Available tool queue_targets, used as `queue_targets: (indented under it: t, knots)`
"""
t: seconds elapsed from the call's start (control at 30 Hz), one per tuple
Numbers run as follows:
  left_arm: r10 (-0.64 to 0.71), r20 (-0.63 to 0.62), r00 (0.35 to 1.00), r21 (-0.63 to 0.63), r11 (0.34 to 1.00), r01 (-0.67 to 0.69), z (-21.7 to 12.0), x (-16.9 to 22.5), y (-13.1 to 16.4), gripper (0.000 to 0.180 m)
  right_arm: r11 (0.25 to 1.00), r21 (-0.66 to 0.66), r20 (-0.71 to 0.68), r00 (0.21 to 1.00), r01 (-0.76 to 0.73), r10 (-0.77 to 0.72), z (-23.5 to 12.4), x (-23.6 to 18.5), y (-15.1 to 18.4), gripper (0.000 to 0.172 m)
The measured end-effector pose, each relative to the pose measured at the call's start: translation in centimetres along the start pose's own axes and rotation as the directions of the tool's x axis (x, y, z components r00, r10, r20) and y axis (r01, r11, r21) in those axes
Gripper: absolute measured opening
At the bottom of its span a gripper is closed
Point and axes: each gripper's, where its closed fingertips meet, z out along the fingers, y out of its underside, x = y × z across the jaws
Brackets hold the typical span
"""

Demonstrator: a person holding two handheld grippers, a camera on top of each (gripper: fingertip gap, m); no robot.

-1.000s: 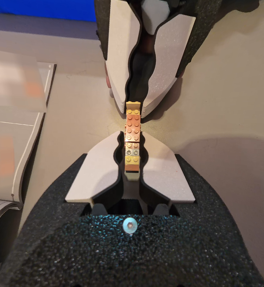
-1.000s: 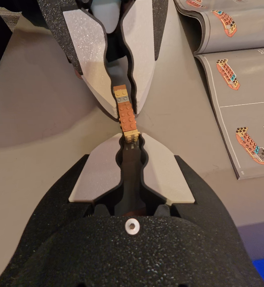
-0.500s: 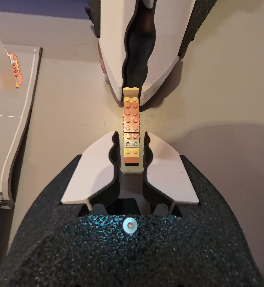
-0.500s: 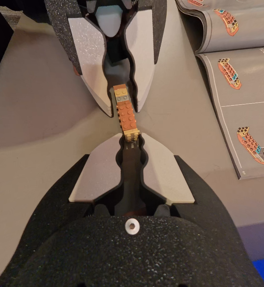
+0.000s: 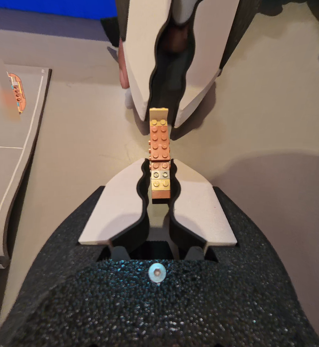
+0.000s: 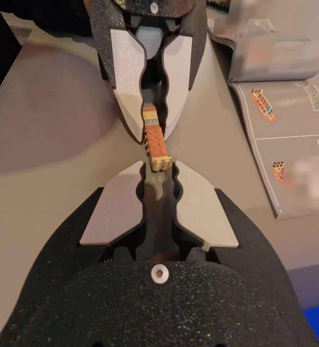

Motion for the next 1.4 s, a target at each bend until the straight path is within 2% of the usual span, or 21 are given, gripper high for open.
queue_targets:
  t: [0.1,0.17,0.3,0.43,0.63,0.8,1.13,1.27,1.4]
  knots:
    - [-0.026,-0.013,1.0,0.012,1.0,0.026,-0.5,-0.3,0.0,0.02,0.994,0.083,-0.078,0.995,0.076,-0.069,-0.7,0.5,-1.0,0.035]
    - [-0.046,-0.026,0.999,0.019,0.999,0.047,-1.0,-0.4,0.0,0.02,0.961,0.121,-0.192,0.956,0.247,-0.221,-1.1,1.1,-1.8,0.037]
    - [-0.083,-0.045,0.996,0.022,0.996,0.084,-1.7,-0.5,0.0,0.021,0.834,0.022,-0.371,0.779,0.551,-0.505,-0.9,1.4,-2.7,0.05]
    - [-0.108,-0.05,0.993,0.025,0.994,0.109,-2.2,-0.5,-0.1,0.02,0.717,-0.101,-0.442,0.615,0.689,-0.653,-0.3,1.2,-3.5,0.056]
    - [-0.129,0.014,0.992,0.041,0.991,0.129,-3.1,-1.3,-0.4,0.02,0.641,-0.277,-0.499,0.463,0.716,-0.732,0.1,1.0,-4.6,0.045]
    - [-0.118,0.049,0.992,0.047,0.992,0.116,-3.6,-1.4,-0.8,0.021,0.564,-0.454,-0.495,0.331,0.69,-0.804,1.3,1.1,-4.7,0.043]
    - [-0.106,0.078,0.991,0.045,0.994,0.103,-3.9,-1.3,-1.0,0.02,0.558,-0.561,-0.502,0.284,0.611,-0.817,2.0,2.3,-4.7,0.042]
    - [-0.114,0.065,0.991,0.06,0.992,0.11,-4.0,-1.2,-1.3,0.021,0.552,-0.588,-0.518,0.249,0.592,-0.818,1.8,2.8,-4.8,0.026]
    - [-0.129,0.045,0.991,0.065,0.99,0.126,-3.9,-1.0,-1.2,0.021,0.534,-0.593,-0.503,0.241,0.602,-0.83,1.7,2.7,-4.7,0.025]
